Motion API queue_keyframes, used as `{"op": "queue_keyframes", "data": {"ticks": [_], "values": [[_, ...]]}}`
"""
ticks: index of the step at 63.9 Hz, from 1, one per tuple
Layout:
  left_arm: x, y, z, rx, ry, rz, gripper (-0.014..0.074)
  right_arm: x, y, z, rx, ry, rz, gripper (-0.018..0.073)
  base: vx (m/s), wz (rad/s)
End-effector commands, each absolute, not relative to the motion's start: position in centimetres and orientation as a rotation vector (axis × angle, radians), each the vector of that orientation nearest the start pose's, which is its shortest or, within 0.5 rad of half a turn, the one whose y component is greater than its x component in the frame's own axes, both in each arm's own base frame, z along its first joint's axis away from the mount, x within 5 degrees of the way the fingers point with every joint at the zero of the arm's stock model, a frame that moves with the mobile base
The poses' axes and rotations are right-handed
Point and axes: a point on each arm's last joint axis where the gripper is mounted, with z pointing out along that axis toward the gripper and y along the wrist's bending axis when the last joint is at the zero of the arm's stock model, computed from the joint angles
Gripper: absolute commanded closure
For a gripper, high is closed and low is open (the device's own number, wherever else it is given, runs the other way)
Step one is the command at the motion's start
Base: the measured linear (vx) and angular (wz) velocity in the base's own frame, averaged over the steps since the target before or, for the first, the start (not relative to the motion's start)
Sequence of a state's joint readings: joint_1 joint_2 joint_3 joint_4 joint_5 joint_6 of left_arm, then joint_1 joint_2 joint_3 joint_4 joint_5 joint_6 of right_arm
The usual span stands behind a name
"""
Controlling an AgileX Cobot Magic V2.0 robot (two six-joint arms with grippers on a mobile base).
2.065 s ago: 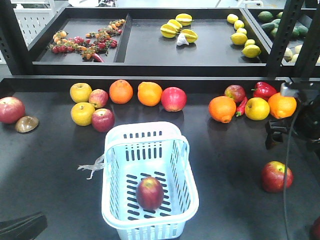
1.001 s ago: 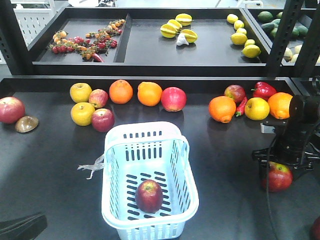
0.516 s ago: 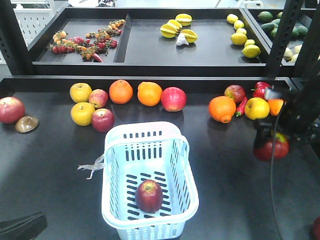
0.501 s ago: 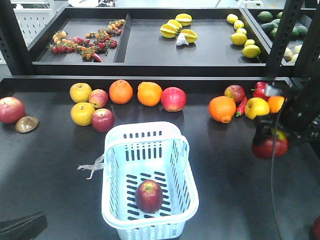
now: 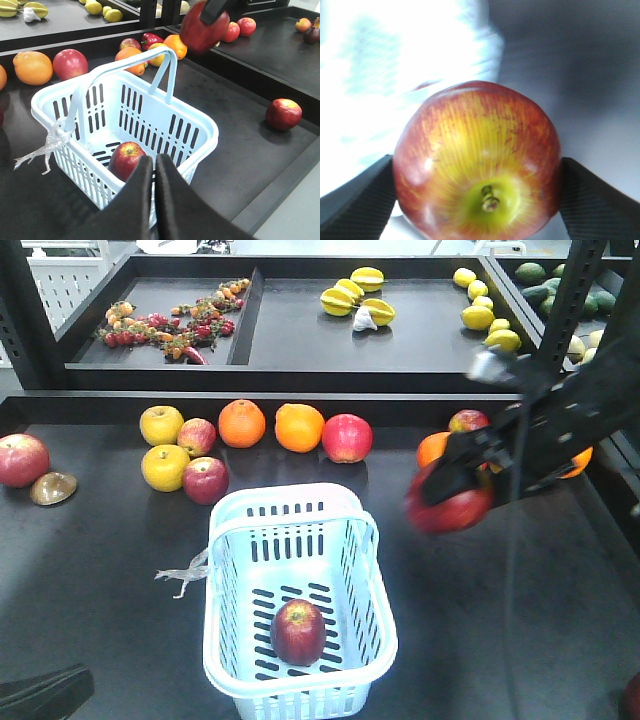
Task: Pick three apples into basket with both arms
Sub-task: 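Lower the held apple into the basket and release it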
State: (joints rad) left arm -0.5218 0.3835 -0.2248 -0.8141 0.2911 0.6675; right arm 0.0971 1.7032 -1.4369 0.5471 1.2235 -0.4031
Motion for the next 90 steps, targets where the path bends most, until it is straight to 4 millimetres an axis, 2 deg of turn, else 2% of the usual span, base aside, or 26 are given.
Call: {"op": "queue_keyframes", "data": {"ticks": [1, 12, 21, 28, 41, 48, 65, 69, 76, 90], "values": [[7.2, -6.0, 25.5, 0.459, 1.772, -0.646, 0.0603, 31.5, 10.7, 31.4, -0.639, 2.724, 0.809, 0.0564, 0.0, 0.0], [7.2, -6.0, 25.5, 0.459, 1.772, -0.646, 0.0603, 30.3, 14.9, 30.3, -0.749, 2.682, 0.82, 0.0564, 0.0, 0.0], [7.2, -6.0, 25.5, 0.459, 1.772, -0.646, 0.0603, 29.5, 17.1, 29.7, -0.805, 2.64, 0.804, 0.0564, 0.0, 0.0], [7.2, -6.0, 25.5, 0.459, 1.772, -0.646, 0.0603, 29.3, 18.1, 29.1, -0.839, 2.64, 0.794, 0.0564, 0.0, 0.0], [7.2, -6.0, 25.5, 0.461, 1.773, -0.647, 0.0603, 30.3, 18.3, 27.3, -0.844, 2.667, 0.762, 0.0538, 0.0, 0.0], [7.2, -6.0, 25.5, 0.461, 1.773, -0.647, 0.0603, 30.6, 18.5, 26.6, -0.863, 2.671, 0.769, 0.0459, 0.0, 0.0], [7.2, -6.0, 25.5, 0.461, 1.774, -0.647, 0.0603, 31.0, 18.7, 26.2, -0.85, 2.661, 0.766, 0.0084, 0.0, 0.0], [7.2, -6.0, 25.5, 0.462, 1.775, -0.648, 0.0603, 31.0, 18.7, 26.2, -0.848, 2.659, 0.765, 0.0027, 0.0, 0.0], [7.2, -6.0, 25.5, 0.462, 1.775, -0.648, 0.0603, 31.0, 18.7, 26.2, -0.847, 2.66, 0.765, -0.0027, 0.0, 0.0], [7.2, -6.0, 25.5, 0.462, 1.775, -0.648, 0.0603, 31.0, 18.6, 26.2, -0.846, 2.662, 0.766, -0.0029, 0.0, 0.0]]}}
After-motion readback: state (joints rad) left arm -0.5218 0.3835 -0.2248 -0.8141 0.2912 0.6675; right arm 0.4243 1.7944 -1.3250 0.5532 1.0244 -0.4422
